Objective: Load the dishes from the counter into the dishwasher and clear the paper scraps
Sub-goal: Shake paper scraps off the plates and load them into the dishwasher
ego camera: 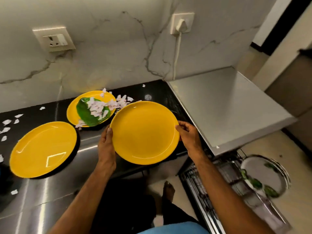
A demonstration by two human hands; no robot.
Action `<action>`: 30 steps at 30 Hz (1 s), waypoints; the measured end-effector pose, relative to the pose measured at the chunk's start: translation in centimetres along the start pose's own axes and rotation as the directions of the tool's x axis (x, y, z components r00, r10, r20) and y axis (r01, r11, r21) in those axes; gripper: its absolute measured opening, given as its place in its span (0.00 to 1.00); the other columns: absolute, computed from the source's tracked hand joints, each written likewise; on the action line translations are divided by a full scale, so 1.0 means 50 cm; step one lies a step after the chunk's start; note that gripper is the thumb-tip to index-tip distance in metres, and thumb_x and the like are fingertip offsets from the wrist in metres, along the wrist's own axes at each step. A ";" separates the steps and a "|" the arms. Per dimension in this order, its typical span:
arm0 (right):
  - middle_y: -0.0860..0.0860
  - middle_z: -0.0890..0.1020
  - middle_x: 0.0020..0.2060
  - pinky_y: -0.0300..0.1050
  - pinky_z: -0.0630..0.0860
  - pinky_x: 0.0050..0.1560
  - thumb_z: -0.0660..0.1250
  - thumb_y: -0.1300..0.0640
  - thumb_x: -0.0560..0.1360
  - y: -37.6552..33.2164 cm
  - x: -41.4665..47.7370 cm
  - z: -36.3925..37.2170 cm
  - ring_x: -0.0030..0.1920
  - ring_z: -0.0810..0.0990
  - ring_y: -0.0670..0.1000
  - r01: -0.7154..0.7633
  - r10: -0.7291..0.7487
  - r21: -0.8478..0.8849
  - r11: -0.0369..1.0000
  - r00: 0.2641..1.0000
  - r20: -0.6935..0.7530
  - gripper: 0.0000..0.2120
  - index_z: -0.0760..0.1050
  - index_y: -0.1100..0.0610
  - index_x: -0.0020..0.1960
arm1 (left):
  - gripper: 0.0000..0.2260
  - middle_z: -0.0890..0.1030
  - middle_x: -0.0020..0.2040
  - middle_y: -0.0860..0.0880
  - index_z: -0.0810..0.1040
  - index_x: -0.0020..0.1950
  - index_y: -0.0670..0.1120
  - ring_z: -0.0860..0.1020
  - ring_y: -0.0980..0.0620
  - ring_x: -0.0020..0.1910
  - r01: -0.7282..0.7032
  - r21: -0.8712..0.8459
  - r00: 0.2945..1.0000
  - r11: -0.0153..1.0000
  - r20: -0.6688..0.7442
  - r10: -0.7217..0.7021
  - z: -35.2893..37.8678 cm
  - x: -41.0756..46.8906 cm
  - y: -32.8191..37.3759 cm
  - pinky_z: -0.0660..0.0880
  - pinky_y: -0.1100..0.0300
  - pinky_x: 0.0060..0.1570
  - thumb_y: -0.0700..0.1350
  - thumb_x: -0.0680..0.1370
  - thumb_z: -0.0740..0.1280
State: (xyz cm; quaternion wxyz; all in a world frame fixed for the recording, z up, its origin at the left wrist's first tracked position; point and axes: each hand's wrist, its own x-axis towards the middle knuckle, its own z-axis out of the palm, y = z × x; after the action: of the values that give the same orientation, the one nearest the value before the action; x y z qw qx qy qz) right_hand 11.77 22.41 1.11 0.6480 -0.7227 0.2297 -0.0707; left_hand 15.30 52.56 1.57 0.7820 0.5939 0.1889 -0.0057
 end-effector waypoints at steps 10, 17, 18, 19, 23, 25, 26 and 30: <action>0.52 0.87 0.47 0.64 0.83 0.52 0.73 0.50 0.76 0.091 -0.130 -0.235 0.50 0.86 0.57 -0.064 0.087 0.089 0.994 0.952 -0.292 0.06 0.84 0.46 0.53 | 0.13 0.81 0.67 0.54 0.82 0.65 0.59 0.78 0.46 0.67 0.073 0.133 0.954 0.988 0.279 -0.108 0.175 -0.098 -0.087 0.74 0.36 0.66 0.57 0.81 0.68; 0.54 0.86 0.49 0.58 0.85 0.49 0.72 0.55 0.79 0.161 -0.203 -0.413 0.50 0.85 0.58 -0.104 0.178 0.170 0.980 0.845 -0.505 0.09 0.83 0.53 0.58 | 0.16 0.82 0.65 0.52 0.79 0.70 0.54 0.79 0.47 0.65 -0.034 0.294 0.828 0.955 0.543 -0.138 0.363 -0.163 -0.151 0.74 0.38 0.66 0.56 0.83 0.64; 0.54 0.86 0.49 0.57 0.84 0.48 0.72 0.55 0.79 0.174 -0.209 -0.440 0.50 0.85 0.59 -0.102 0.186 0.182 0.978 0.823 -0.536 0.08 0.83 0.52 0.57 | 0.17 0.82 0.65 0.50 0.78 0.71 0.53 0.79 0.45 0.65 -0.039 0.310 0.807 0.950 0.570 -0.153 0.392 -0.171 -0.165 0.75 0.37 0.66 0.56 0.83 0.64; 0.54 0.86 0.48 0.56 0.84 0.47 0.72 0.55 0.79 0.182 -0.215 -0.463 0.49 0.85 0.60 -0.097 0.190 0.192 0.977 0.805 -0.562 0.06 0.83 0.51 0.56 | 0.18 0.82 0.65 0.49 0.77 0.71 0.53 0.80 0.44 0.65 -0.051 0.323 0.784 0.945 0.599 -0.162 0.420 -0.181 -0.177 0.75 0.37 0.65 0.56 0.84 0.64; 0.53 0.86 0.47 0.58 0.84 0.48 0.71 0.55 0.79 0.225 -0.227 -0.571 0.49 0.85 0.60 -0.087 0.216 0.226 0.970 0.735 -0.643 0.06 0.83 0.51 0.56 | 0.14 0.85 0.59 0.49 0.81 0.65 0.55 0.83 0.44 0.60 -0.068 0.412 0.768 0.909 0.603 -0.216 0.548 -0.220 -0.246 0.77 0.37 0.63 0.55 0.82 0.67; 0.52 0.87 0.48 0.59 0.84 0.50 0.72 0.53 0.77 0.244 -0.226 -0.619 0.50 0.85 0.60 -0.072 0.225 0.252 0.965 0.719 -0.657 0.07 0.83 0.47 0.54 | 0.12 0.87 0.55 0.52 0.84 0.60 0.59 0.84 0.47 0.56 -0.095 0.479 0.803 0.873 0.556 -0.217 0.605 -0.228 -0.275 0.79 0.40 0.61 0.56 0.78 0.70; 0.51 0.87 0.48 0.59 0.84 0.51 0.71 0.52 0.76 0.255 -0.223 -0.645 0.51 0.85 0.59 -0.062 0.228 0.263 0.963 0.707 -0.669 0.08 0.83 0.47 0.54 | 0.13 0.87 0.53 0.53 0.84 0.59 0.60 0.84 0.48 0.55 -0.140 0.521 0.812 0.842 0.546 -0.203 0.632 -0.238 -0.284 0.79 0.41 0.61 0.58 0.76 0.71; 0.51 0.86 0.50 0.58 0.83 0.55 0.71 0.56 0.78 0.297 -0.212 -0.750 0.54 0.84 0.58 -0.082 0.268 0.287 0.954 0.659 -0.702 0.08 0.82 0.48 0.56 | 0.11 0.86 0.49 0.53 0.85 0.59 0.55 0.85 0.48 0.49 -0.370 0.600 0.781 0.709 0.614 -0.112 0.748 -0.277 -0.318 0.80 0.44 0.58 0.53 0.78 0.72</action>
State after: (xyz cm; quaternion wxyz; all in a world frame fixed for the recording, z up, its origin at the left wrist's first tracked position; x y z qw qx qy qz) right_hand -16.17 -7.81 -5.59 0.5839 -0.5273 0.5292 -0.3178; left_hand 9.53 10.09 -0.64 0.5167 0.8194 -0.1346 -0.2085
